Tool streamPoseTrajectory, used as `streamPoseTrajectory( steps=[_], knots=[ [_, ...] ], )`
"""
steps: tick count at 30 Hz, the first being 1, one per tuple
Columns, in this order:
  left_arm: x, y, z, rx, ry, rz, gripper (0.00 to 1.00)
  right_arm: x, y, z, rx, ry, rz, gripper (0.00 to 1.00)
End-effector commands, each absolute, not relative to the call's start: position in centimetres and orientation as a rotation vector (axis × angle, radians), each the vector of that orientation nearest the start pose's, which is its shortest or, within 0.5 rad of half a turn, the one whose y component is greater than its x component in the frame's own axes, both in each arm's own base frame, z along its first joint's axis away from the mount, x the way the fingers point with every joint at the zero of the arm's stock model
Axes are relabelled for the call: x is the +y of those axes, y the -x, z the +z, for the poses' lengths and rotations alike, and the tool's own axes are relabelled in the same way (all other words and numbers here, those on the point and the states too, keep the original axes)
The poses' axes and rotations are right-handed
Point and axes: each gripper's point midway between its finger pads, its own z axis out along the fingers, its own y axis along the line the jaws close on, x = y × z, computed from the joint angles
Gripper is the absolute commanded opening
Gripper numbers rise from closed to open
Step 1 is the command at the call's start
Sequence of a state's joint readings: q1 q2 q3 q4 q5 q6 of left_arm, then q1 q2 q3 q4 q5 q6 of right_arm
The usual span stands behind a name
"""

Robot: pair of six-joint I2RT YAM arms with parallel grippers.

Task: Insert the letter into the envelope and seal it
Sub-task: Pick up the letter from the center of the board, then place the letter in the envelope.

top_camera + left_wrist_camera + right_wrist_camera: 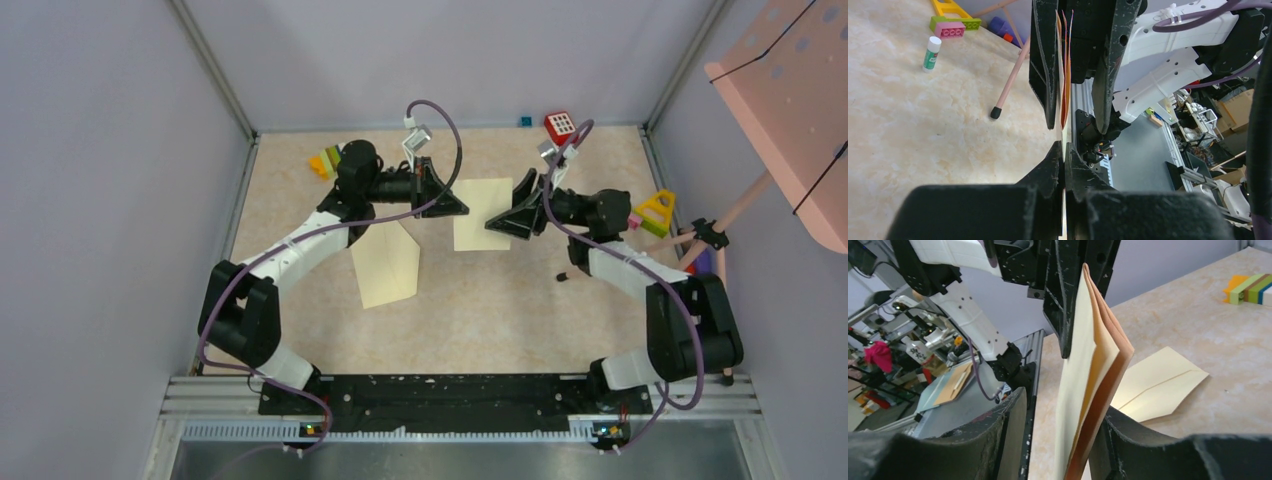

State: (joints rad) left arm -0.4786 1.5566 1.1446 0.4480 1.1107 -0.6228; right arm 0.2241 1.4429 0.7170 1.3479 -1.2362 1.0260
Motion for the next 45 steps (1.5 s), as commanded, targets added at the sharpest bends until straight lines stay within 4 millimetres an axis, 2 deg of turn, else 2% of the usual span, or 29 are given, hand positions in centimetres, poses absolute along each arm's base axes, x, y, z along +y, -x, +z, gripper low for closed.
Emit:
streamPoseTrajectory(
  steps=[1, 4, 7, 11, 14, 16, 20, 22, 24, 27, 31, 34, 39, 45],
  knots=[
    [-32.8, -26.9, 33.2, 1.506, -0.924, -1.614, 0.00, 23.6, -26.0, 29.2, 1.354, 0.854, 1.465, 0.43],
    [-32.7, -26.9, 33.3, 1.505, -0.923, -1.615, 0.00, 23.5, -26.0, 29.4, 1.340, 0.867, 1.430, 0.40],
    [-32.6, -26.9, 33.4, 1.501, -0.921, -1.613, 0.00, 23.5, -25.9, 29.4, 1.336, 0.874, 1.424, 0.29],
    [-32.5, -26.7, 33.5, 1.493, -0.924, -1.611, 0.00, 23.5, -25.9, 29.5, 1.334, 0.875, 1.424, 0.00],
    [-32.3, -26.7, 33.6, 1.491, -0.923, -1.606, 0.26, 23.4, -26.0, 29.7, 1.330, 0.871, 1.413, 0.00],
    [-31.6, -27.1, 34.0, 1.490, -0.907, -1.591, 0.40, 23.2, -26.4, 29.8, 1.340, 0.850, 1.401, 0.00],
    [-28.3, -28.7, 35.1, 1.483, -0.861, -1.488, 0.65, 21.9, -27.5, 30.4, 1.355, 0.790, 1.370, 0.00],
    [-26.0, -29.9, 34.6, 1.519, -0.838, -1.378, 0.70, 21.4, -27.9, 30.7, 1.367, 0.768, 1.353, 0.00],
    [-23.6, -31.1, 33.3, 1.580, -0.821, -1.216, 0.73, 21.0, -28.5, 30.7, 1.407, 0.748, 1.322, 0.00],
    [-19.5, -32.7, 29.6, 1.723, -0.782, -0.932, 0.75, 20.4, -29.8, 30.4, 1.484, 0.710, 1.213, 0.00],
    [-14.5, -33.6, 24.4, 1.947, -0.672, -0.615, 0.76, 19.0, -31.3, 29.9, 1.510, 0.655, 1.020, 0.00],
    [-11.7, -33.8, 21.1, 2.069, -0.628, -0.450, 0.78, 18.4, -32.1, 29.9, 1.521, 0.619, 0.955, 0.00],
    [-9.4, -34.0, 16.9, 2.261, -0.534, -0.382, 0.77, 18.5, -31.8, 30.7, 1.520, 0.602, 0.976, 0.00],
    [-7.6, -33.6, 14.4, 2.443, -0.392, -0.400, 0.77, 18.6, -30.8, 32.4, 1.448, 0.619, 0.924, 0.00]
  ],
)
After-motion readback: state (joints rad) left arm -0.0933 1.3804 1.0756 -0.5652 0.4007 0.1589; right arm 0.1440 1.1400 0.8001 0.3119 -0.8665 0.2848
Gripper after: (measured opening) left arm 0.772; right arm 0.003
